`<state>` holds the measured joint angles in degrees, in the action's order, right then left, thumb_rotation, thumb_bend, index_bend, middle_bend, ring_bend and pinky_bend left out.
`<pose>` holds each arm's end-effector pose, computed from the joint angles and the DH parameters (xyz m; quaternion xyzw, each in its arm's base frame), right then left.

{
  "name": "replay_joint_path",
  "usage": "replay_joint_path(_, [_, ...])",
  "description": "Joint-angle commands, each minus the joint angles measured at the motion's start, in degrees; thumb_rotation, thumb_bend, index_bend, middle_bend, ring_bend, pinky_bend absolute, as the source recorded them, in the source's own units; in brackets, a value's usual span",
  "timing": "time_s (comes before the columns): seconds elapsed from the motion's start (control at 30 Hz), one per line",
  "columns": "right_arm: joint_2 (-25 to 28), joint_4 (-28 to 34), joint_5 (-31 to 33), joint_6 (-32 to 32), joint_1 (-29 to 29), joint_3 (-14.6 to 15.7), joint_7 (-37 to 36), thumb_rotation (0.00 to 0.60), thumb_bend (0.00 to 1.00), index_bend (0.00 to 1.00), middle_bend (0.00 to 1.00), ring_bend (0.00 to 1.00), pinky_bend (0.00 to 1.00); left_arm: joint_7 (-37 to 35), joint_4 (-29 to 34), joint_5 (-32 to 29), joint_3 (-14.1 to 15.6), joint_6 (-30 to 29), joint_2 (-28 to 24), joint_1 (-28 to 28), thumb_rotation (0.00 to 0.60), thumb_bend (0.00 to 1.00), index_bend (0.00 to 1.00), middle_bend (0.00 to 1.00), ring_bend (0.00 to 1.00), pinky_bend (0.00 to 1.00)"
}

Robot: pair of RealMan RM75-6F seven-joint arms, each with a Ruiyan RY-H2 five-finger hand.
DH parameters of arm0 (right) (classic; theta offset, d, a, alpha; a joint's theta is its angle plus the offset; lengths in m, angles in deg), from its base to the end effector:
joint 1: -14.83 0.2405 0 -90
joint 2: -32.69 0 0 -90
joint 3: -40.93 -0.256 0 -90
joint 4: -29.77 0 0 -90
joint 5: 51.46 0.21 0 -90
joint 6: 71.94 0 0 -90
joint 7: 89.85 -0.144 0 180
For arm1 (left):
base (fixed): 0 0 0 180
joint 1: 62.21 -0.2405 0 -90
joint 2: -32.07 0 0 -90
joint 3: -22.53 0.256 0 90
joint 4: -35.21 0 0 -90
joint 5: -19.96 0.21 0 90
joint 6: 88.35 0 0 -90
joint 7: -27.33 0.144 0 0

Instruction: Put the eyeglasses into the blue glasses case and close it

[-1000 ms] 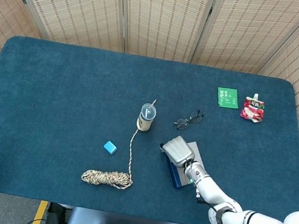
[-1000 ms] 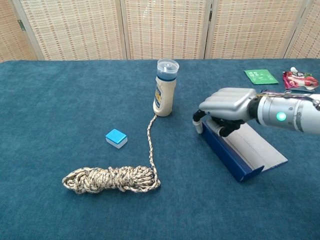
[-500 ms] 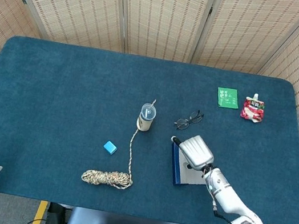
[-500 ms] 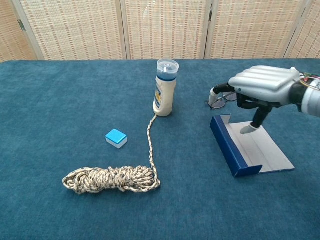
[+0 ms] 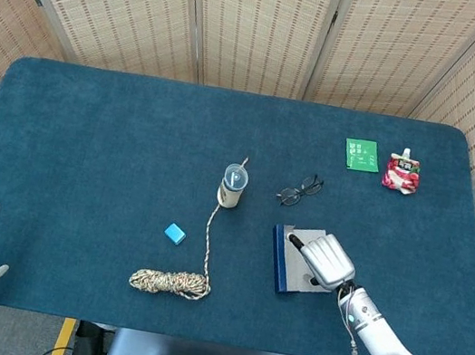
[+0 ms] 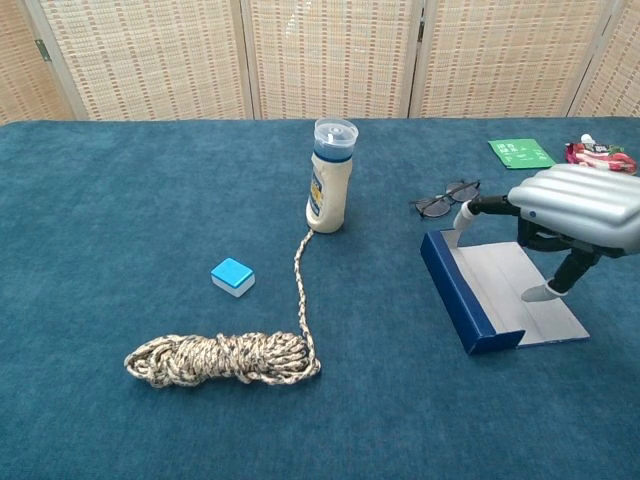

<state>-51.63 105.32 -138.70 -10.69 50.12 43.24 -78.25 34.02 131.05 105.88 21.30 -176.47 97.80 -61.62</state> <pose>-0.2249 -0.3003 0.0009 0.8210 -0.2489 0.3197 0.4024 -0.3081 0.1513 0.1481 -0.5817 -0.3952 -0.3643 0.6105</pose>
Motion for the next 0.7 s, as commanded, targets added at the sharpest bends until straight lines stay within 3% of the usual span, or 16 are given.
replay_joint_path(0.03, [-3.26,-2.58,-0.57,-0.44,0.09,-0.45,-0.35,0.600,0.04,0.20,1.00,1.00,0.90,-0.20,0.08,0.03,0.02,-0.17,-0.18,-0.10,0.600,0.19,0.07,0.10,0.12,0.23])
replay_joint_path(0.27, [-8.46,-4.14,-0.77,-2.92,1.93,-1.83,1.85,0.600,0.04,0.20,1.00,1.00,0.90,-0.69,0.02,0.15,0.17,-0.35,-0.44,-0.29,0.600,0.20,0.07,0.10,0.12,0.23])
replay_joint_path(0.7, [-18.53,-13.22,2.86,-7.50,8.98,-9.68,7.69,0.600,0.09,0.20,1.00,1.00,0.91,-1.91,-0.41,-0.33,0.35,-1.50,-1.15,-1.40,0.600,0.20,0.07,0.09,0.12,0.23])
